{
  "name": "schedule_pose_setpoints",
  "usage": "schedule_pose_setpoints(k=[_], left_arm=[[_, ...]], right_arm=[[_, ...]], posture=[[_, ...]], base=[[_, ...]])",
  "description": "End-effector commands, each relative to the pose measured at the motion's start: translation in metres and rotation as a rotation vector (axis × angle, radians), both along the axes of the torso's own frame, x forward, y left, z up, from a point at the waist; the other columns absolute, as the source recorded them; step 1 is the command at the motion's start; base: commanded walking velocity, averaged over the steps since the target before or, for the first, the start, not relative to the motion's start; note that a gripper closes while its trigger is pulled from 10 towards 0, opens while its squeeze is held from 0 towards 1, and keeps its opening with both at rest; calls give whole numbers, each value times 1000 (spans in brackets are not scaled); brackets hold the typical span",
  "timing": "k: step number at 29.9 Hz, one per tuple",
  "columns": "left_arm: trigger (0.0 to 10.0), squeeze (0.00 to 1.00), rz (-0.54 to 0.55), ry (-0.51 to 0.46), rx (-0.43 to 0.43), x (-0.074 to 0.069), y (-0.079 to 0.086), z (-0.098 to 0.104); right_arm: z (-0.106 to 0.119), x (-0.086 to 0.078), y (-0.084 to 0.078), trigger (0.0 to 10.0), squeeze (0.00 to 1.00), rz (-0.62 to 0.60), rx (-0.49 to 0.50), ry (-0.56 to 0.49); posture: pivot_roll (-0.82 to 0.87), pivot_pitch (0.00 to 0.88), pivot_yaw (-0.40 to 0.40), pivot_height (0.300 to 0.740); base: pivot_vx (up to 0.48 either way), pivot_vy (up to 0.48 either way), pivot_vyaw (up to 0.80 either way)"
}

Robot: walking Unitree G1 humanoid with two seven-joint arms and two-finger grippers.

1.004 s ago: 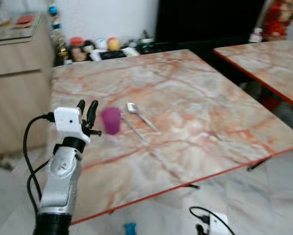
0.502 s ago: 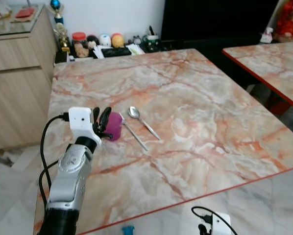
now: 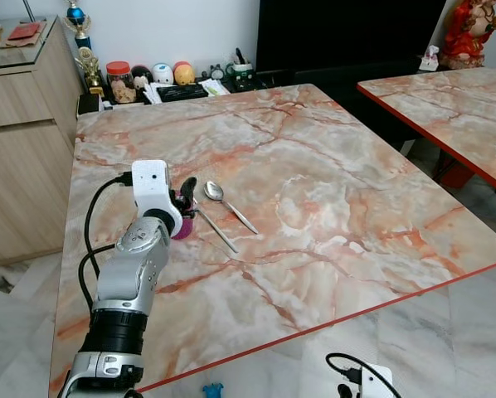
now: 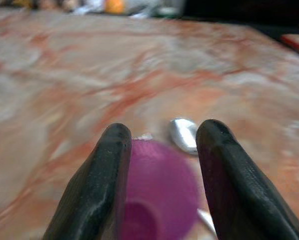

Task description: Setting the table

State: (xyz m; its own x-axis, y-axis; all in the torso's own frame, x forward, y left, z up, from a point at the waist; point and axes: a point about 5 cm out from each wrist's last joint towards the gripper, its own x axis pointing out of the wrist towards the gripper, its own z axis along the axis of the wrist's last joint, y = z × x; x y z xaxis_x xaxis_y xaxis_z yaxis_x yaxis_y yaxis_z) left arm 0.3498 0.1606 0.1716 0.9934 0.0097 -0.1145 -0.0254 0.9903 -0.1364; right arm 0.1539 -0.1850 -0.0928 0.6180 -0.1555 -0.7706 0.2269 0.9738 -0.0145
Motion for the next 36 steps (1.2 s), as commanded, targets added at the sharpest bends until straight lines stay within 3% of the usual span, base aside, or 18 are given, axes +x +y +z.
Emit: schedule_pose_setpoints(k=[1,2,8,18,19,21,22,26,27,28,36], left_arm=[[10000,1000,43,27,1,1,6,0],[10000,0,58,34,14,0,10,-1],[10000,0,124,48,2,-2,23,-4],[10000,0,106,108,21,-5,21,-15],[10000,255,103,101,22,-4,19,-14],[10000,255,104,97,22,-4,19,-13],[10000,733,108,93,19,-3,18,-12],[10000,706,105,98,17,-3,17,-11],[10000,451,103,102,17,-3,17,-11],[10000,0,96,113,26,-3,17,-13],[10000,0,66,149,41,-5,13,-19]], right_arm=[[-1,-2,0,10000,0,6,-4,12],[-1,-2,0,10000,0,6,-4,12],[-1,-2,-1,10000,0,6,-5,15],[-1,-2,-1,10000,0,9,-5,16],[-1,-3,-1,10000,0,10,-6,16],[-1,-3,-1,10000,0,10,-6,16],[-1,-3,-1,10000,0,10,-6,16],[-1,-2,-1,10000,0,10,-7,16],[-1,-2,-1,10000,0,10,-6,16],[-1,-3,-1,10000,0,9,-6,17],[-1,-2,-1,10000,0,11,-4,18]], posture=[[135,0,-48,740],[135,0,-47,740],[137,0,-47,740],[135,0,-48,740],[135,0,-49,740],[135,0,-49,740],[135,0,-49,740],[135,0,-50,740],[134,0,-49,740],[135,0,-50,740],[136,0,-51,740]], base=[[0,0,0],[0,0,0],[0,0,0],[0,0,0],[0,0,0],[0,0,0],[0,0,0],[0,0,0],[0,0,0],[0,0,0],[0,0,0]])
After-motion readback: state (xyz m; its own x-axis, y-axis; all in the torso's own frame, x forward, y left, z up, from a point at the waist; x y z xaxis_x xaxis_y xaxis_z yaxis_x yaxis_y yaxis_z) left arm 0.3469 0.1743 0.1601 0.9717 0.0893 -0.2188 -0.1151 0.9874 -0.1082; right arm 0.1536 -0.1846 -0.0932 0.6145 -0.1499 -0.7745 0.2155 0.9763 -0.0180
